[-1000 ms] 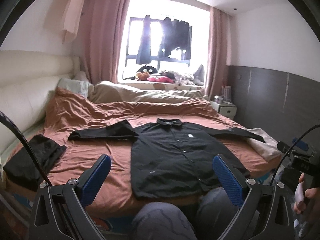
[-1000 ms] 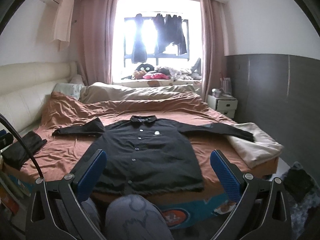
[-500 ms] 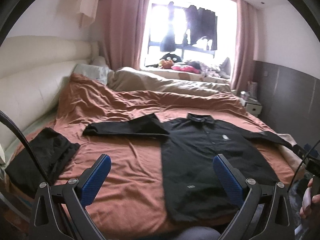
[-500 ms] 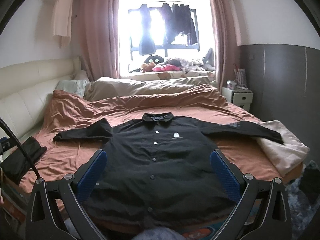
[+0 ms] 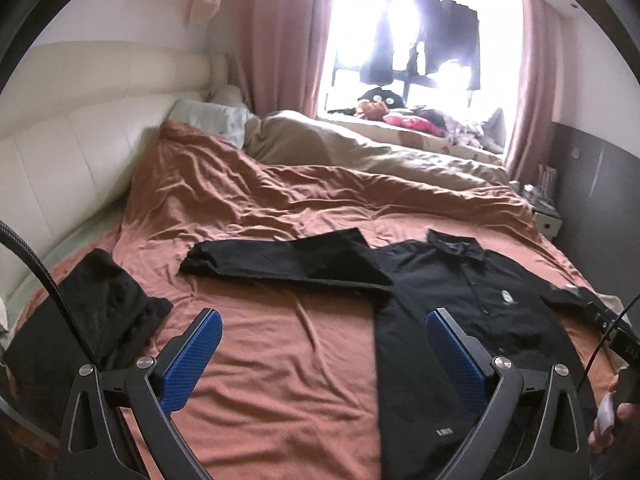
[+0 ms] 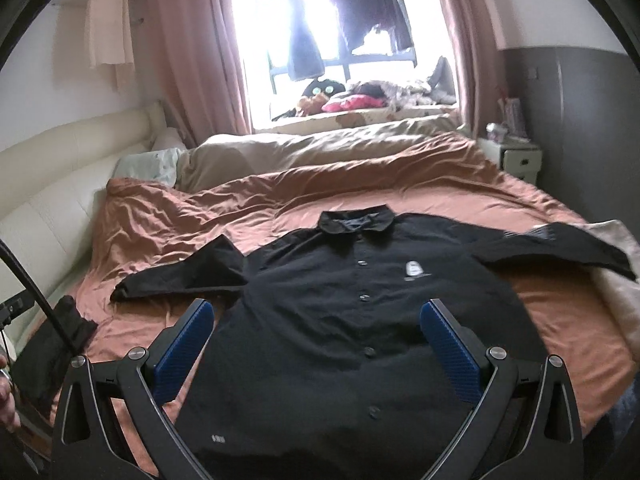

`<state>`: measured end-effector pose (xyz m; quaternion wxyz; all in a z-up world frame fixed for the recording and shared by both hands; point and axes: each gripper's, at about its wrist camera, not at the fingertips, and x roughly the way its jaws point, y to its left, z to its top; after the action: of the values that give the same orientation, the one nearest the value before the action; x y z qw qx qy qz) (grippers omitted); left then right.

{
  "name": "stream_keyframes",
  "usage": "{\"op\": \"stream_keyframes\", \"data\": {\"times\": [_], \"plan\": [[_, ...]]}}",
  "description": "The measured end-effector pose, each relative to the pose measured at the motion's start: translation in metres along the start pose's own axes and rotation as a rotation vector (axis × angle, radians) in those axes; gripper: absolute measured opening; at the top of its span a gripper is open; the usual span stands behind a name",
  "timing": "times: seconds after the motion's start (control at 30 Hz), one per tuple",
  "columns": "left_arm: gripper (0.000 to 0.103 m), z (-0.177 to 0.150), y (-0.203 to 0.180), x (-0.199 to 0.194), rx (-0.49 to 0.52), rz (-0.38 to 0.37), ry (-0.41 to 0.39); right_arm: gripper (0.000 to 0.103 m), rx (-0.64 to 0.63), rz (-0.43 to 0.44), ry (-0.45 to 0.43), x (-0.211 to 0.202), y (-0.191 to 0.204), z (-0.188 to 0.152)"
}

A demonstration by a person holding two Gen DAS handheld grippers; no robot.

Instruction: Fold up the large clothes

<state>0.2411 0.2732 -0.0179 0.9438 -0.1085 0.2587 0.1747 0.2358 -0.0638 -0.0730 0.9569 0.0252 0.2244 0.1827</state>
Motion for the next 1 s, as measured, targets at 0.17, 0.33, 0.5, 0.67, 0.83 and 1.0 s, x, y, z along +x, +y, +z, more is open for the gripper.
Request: {"op": "stream_keyframes", "data": {"times": [0.17, 0.33, 0.5, 0.67, 0.83, 1.0], "plan": [[0.102, 0.02, 0.027, 0.044, -0.038, 0.033, 0.031, 0.103, 0.037, 0.036, 0.05, 0.046, -0.004, 0.018], [0.084, 0.032, 0.064, 0.099, -0.102, 0.095, 0.103, 0.103, 0.043, 0.079, 0.108, 0.091, 0.001, 0.035], [0.078, 0.039, 0.095, 0.139, -0.175, 0.129, 0.147, 0.086, 0.044, 0.119, 0.157, 0.123, 0.0, 0.043], [0.073, 0.042, 0.119, 0.182, -0.261, 0.148, 0.183, 0.079, 0.06, 0.105, 0.19, 0.162, -0.002, 0.059], [0.072, 0.04, 0.134, 0.227, -0.303, 0.161, 0.225, 0.073, 0.046, 0.122, 0.224, 0.193, 0.008, 0.067], [0.072, 0.034, 0.159, 0.275, -0.331, 0.169, 0.301, 0.058, 0.033, 0.141, 0.27, 0.22, 0.013, 0.069]]}}
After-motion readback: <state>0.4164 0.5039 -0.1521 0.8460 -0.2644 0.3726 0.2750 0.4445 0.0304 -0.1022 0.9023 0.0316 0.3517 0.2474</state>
